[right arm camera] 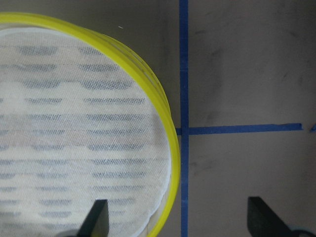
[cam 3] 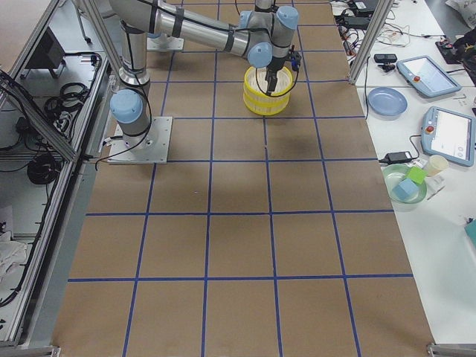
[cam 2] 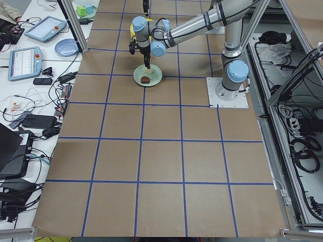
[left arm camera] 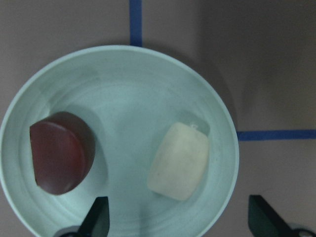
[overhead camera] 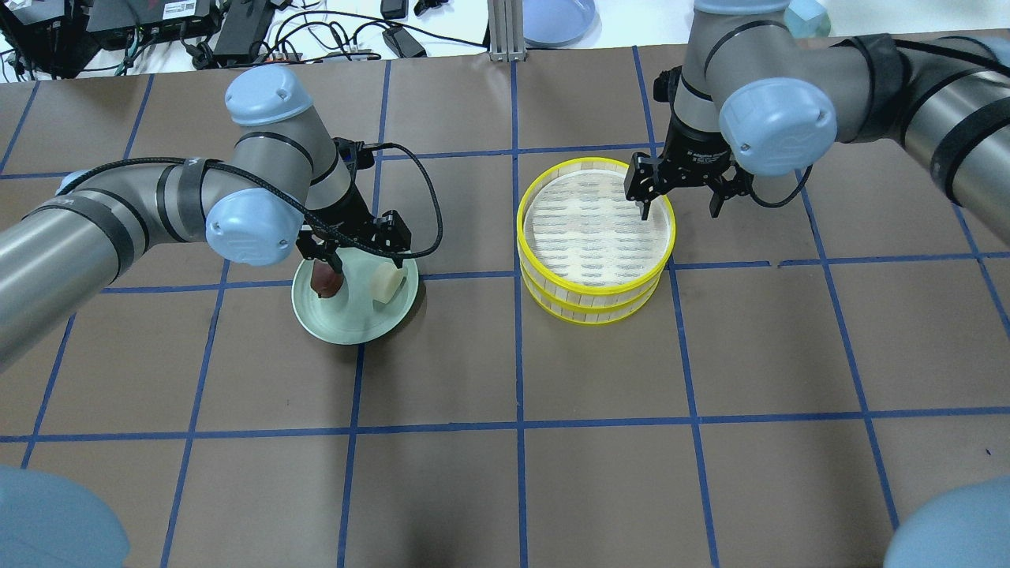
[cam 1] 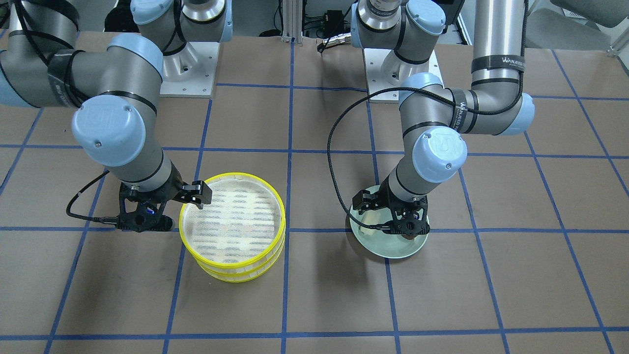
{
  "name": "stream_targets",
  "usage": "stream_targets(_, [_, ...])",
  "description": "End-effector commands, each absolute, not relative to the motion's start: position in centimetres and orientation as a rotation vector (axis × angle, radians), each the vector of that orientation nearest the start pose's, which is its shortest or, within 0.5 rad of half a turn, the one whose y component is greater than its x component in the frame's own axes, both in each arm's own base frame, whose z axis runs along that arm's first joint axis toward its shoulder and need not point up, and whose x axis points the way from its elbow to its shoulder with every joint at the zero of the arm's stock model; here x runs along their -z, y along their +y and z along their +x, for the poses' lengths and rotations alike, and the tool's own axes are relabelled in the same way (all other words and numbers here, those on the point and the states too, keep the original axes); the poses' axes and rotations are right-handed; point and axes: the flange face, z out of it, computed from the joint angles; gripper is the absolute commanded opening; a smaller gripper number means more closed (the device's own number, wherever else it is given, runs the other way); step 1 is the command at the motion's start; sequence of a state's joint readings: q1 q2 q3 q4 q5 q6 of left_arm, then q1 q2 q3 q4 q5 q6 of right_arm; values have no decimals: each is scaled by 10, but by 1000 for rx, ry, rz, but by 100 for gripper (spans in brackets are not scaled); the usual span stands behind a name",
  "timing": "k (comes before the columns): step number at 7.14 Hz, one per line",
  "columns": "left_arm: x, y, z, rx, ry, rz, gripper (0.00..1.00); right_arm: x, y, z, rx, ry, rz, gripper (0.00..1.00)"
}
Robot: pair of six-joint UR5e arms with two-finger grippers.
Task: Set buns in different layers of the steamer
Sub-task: 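Grasp the white bun with the left gripper while the right grips the steamer rim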
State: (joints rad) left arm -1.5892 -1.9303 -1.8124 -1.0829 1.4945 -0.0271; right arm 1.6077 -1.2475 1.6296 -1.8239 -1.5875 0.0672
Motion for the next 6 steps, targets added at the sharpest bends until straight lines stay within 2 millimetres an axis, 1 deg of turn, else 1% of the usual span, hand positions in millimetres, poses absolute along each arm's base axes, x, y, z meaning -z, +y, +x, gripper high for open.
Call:
stream_targets(1, [-202,-562,-153,-220,3217,-7,100,-290,-584,153,-236,3157,46,63])
stream_targets(2, [-196,-562,-153,-237,3216,-8,99,-290,-584,153,-238,3158,46,42])
stream_targets(3, [-192,-561,-154,-250,3215,-3,85,-290,-584,153,-238,3157,46,35])
stream_targets(4, [-191,-562,-154,-250,3215,-3,57,-290,-584,153,-236,3157,46,29])
stream_targets(5, [-191,-563,-154,-242,3215,14,30,-290,-584,153,-234,3159,46,28])
stream_targets(6, [-190,-564,-154,-240,3215,61,22,-291,-584,153,-231,3159,46,24])
